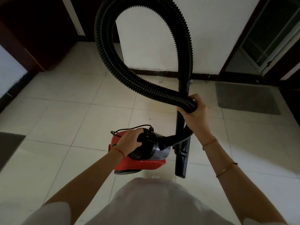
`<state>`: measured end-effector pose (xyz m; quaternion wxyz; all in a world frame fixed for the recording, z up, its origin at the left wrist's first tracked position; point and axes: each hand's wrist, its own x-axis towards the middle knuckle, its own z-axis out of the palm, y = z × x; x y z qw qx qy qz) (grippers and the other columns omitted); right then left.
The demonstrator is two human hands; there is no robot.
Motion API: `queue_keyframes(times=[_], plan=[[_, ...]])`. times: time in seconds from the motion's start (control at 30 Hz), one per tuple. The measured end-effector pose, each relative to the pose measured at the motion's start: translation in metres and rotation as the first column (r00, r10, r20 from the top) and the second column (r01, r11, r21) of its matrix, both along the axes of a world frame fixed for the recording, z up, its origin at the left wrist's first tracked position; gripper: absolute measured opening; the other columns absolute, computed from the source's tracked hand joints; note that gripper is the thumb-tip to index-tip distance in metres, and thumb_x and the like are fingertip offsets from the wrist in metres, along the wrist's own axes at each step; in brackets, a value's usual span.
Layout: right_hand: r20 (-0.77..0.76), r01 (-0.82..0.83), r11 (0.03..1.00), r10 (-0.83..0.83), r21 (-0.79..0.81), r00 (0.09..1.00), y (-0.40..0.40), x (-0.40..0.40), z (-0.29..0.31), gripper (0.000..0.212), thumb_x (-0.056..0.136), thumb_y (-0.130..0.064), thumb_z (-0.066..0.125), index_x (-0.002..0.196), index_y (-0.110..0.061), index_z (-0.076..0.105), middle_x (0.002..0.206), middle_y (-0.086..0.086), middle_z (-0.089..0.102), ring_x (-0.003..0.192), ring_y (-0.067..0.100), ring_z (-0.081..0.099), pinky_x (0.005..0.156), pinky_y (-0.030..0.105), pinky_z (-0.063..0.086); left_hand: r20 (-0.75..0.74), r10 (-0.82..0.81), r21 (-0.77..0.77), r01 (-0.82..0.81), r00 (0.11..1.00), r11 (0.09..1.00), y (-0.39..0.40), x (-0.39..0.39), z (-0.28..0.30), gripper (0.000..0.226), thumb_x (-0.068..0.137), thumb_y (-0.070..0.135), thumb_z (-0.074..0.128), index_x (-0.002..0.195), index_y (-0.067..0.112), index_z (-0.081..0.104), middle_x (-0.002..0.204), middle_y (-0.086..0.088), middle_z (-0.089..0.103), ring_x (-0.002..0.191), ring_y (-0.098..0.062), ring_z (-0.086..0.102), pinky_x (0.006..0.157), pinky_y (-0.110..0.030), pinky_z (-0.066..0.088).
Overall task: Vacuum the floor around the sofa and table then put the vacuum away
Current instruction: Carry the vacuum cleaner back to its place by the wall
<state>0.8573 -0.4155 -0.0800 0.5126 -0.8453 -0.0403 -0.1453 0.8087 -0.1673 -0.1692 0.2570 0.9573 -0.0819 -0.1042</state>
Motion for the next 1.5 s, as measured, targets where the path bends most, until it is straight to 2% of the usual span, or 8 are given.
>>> queue_keyframes(times=[0.07,0.37,0.6,0.87,0.97,1.23,1.37,1.5], plan=[[0.003,-0.007,1.000,0.007,0.009,1.000,0.004,0.041,0.001,0.034,0.074,-0.020,0.079,0.096,-0.019,0.053,0.084,-0.019,0.061,0.081,-0.009,0.061,0.067,0.007,0.048,0.006,0.008,0.008,-0.008,1.000,1.000,0.003,0.039,0.000,0.038,0.078,0.010,0.068,0.114,0.019,0.060,0.093,0.002,0.068,0.086,-0.015,0.064,0.075,-0.024,0.051],[0.006,0.008,1.000,-0.008,0.008,1.000,0.034,0.220,-0.005,0.033,0.076,-0.022,0.078,0.098,-0.019,0.055,0.083,-0.022,0.060,0.079,-0.017,0.058,0.064,0.000,0.044,0.006,-0.001,-0.014,0.001,1.000,1.000,0.030,0.219,-0.011,0.037,0.080,0.010,0.067,0.115,0.018,0.059,0.093,0.001,0.069,0.085,-0.015,0.065,0.074,-0.024,0.054],[0.006,0.031,0.999,-0.031,-0.012,1.000,0.062,0.359,-0.017,0.032,0.075,-0.024,0.079,0.097,-0.017,0.057,0.084,-0.017,0.064,0.082,-0.008,0.061,0.066,0.005,0.047,-0.013,-0.030,-0.018,0.030,0.999,0.999,0.058,0.362,-0.027,0.039,0.080,0.009,0.068,0.116,0.019,0.059,0.097,0.002,0.069,0.089,-0.014,0.065,0.078,-0.027,0.055],[0.004,0.092,0.995,-0.092,-0.042,0.996,0.092,0.512,-0.022,0.031,0.076,-0.020,0.078,0.097,-0.015,0.056,0.084,-0.006,0.066,0.077,0.001,0.063,0.060,0.011,0.050,-0.023,-0.068,0.023,0.068,0.997,0.997,0.087,0.528,-0.037,0.035,0.082,0.012,0.069,0.115,0.018,0.057,0.095,0.001,0.067,0.086,-0.015,0.066,0.075,-0.030,0.057],[0.001,0.103,0.993,-0.103,-0.052,0.995,0.100,0.567,-0.024,0.030,0.077,-0.017,0.077,0.095,-0.013,0.054,0.081,-0.008,0.064,0.075,0.000,0.062,0.058,0.006,0.045,-0.043,-0.076,0.033,0.077,0.996,0.996,0.095,0.586,-0.038,0.037,0.083,0.013,0.068,0.117,0.018,0.055,0.097,0.000,0.067,0.084,-0.014,0.066,0.073,-0.029,0.058],[0.000,0.115,0.993,-0.115,-0.033,0.993,0.109,0.724,-0.045,0.032,0.074,-0.018,0.079,0.093,-0.013,0.054,0.074,-0.017,0.060,0.072,-0.007,0.061,0.063,0.007,0.046,-0.055,-0.098,0.079,0.102,0.994,0.992,0.103,0.742,-0.056,0.042,0.085,0.016,0.065,0.125,0.019,0.052,0.104,0.001,0.067,0.094,-0.016,0.065,0.084,-0.031,0.055],[0.000,0.115,0.993,-0.115,-0.035,0.993,0.109,0.805,-0.063,0.032,0.073,-0.016,0.079,0.092,-0.011,0.054,0.074,-0.009,0.062,0.070,0.002,0.062,0.065,0.015,0.052,-0.096,-0.083,0.107,0.093,0.992,0.990,0.101,0.817,-0.070,0.048,0.086,0.016,0.064,0.131,0.020,0.047,0.111,-0.002,0.065,0.098,-0.019,0.064,0.086,-0.032,0.054],[-0.030,0.130,0.990,-0.131,-0.052,0.991,0.112,0.877,-0.075,0.029,0.074,-0.009,0.077,0.092,-0.008,0.054,0.073,-0.008,0.060,0.064,0.003,0.057,0.061,0.005,0.046,-0.153,-0.078,0.125,0.098,0.985,0.987,0.101,0.885,-0.080,0.048,0.087,0.014,0.063,0.131,0.019,0.045,0.113,-0.007,0.063,0.097,-0.023,0.065,0.083,-0.033,0.056]])
